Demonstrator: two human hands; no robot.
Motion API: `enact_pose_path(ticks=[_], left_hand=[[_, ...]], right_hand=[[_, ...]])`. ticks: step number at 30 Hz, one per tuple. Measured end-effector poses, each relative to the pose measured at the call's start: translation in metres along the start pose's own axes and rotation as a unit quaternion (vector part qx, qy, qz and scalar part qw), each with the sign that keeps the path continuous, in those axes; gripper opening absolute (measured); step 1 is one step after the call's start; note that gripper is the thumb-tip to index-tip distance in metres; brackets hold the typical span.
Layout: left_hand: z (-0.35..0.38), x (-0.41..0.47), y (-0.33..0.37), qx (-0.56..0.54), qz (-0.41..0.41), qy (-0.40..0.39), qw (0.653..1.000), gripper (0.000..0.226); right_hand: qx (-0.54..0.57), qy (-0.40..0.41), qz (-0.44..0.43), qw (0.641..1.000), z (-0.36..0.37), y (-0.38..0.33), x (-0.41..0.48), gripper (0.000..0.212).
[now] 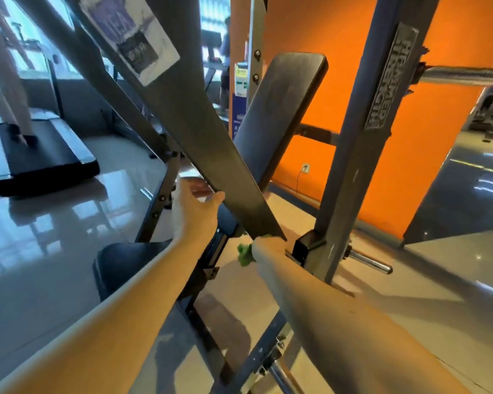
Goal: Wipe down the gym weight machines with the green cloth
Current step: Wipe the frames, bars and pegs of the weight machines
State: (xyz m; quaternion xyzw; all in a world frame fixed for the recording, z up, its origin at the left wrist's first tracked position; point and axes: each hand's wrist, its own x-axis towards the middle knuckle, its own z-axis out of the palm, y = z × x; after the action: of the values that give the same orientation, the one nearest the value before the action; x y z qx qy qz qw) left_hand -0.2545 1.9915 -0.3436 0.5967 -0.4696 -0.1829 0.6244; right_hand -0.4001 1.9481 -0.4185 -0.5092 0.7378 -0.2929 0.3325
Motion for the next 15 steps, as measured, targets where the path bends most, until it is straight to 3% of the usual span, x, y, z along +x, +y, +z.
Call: enact_pose_path(ticks=[2,5,7,9,12,15], left_hand=[[-0.005,-0.003,0.009,0.027,-0.042,-0.031,0.998,0.037],[-0.015,-0.013,0.023,0.098,-0.099,-0.112,0.984,0.018],[-0.022,-0.024,0.036,0.134,-0.151,-0.209,0.957,0.011],[-0.027,-0.036,0.056,0.140,-0.194,-0.290,0.927,0.020],[-0.034,-0.056,0.105,0.120,-0.205,-0.340,0.910,0.010],[-0.039,-0.071,0.147,0.102,-0.187,-0.379,0.901,0.015]], right_hand=[[0.143,-0.123,0.086,0.978,-0.017,0.002,-0.038,0.037],[0.327,-0.095,0.147,0.929,-0.044,-0.007,-0.073,0.027],[0.321,-0.101,0.119,0.934,-0.068,-0.019,-0.087,0.036],[0.307,-0.118,0.097,0.939,-0.097,-0.033,-0.101,0.044],[0.305,-0.136,0.071,0.940,-0.138,-0.053,-0.125,0.058],[0.292,-0.146,0.017,0.945,-0.175,-0.071,-0.148,0.060]])
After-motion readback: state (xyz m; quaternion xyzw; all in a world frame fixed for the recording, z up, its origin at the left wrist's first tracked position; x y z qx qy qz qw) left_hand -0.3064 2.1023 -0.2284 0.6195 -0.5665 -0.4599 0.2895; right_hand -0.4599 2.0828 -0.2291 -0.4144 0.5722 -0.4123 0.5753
